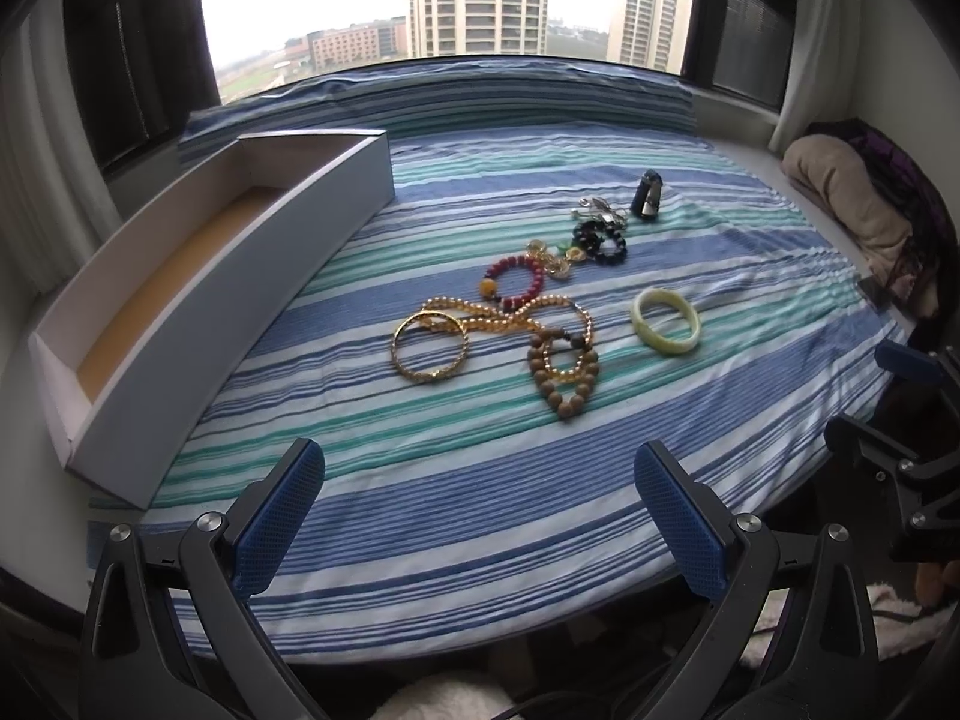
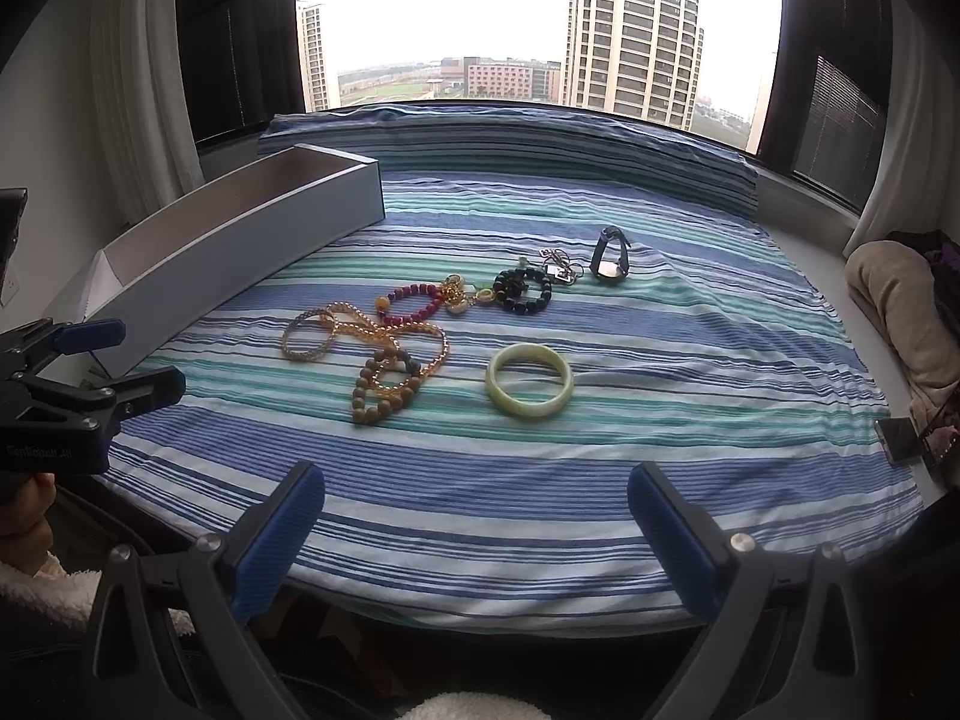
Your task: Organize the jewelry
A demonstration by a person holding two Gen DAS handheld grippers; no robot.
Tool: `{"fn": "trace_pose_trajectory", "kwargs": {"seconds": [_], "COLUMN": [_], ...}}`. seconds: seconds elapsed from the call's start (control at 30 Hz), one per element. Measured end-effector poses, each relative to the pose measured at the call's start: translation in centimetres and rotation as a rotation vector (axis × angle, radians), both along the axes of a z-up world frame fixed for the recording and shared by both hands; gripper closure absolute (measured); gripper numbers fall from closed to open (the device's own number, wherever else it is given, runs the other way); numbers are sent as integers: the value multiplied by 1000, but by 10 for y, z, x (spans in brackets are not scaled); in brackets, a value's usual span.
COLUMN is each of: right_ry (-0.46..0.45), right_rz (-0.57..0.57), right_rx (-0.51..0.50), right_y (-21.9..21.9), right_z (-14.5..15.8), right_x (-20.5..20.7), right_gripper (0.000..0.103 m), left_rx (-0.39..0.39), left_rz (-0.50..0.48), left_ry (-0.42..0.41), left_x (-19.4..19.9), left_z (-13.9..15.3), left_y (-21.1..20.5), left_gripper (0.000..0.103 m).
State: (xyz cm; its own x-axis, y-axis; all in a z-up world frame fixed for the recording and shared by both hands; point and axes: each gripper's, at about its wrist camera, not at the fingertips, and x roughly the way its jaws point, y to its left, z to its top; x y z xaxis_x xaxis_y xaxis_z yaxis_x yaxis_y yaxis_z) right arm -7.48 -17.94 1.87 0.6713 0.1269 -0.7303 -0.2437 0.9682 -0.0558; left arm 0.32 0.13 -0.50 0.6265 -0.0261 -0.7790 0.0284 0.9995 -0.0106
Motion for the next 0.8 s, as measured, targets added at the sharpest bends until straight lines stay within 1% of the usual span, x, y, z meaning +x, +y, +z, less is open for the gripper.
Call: {"fn": "trace_pose_trajectory", "kwargs": {"seconds": [0.8], "right_ry": [17], "right_rz": [6], "right_rx": [4], "right_y": [4], "right_z": [-2], "right_x": [1], "right_gripper": [0], "left_rx": [-5], "left_rz": [2], "left_ry": [11], "left_x": [0], "left_z": [-3], "left_y": [1], "left_gripper": [0]}}
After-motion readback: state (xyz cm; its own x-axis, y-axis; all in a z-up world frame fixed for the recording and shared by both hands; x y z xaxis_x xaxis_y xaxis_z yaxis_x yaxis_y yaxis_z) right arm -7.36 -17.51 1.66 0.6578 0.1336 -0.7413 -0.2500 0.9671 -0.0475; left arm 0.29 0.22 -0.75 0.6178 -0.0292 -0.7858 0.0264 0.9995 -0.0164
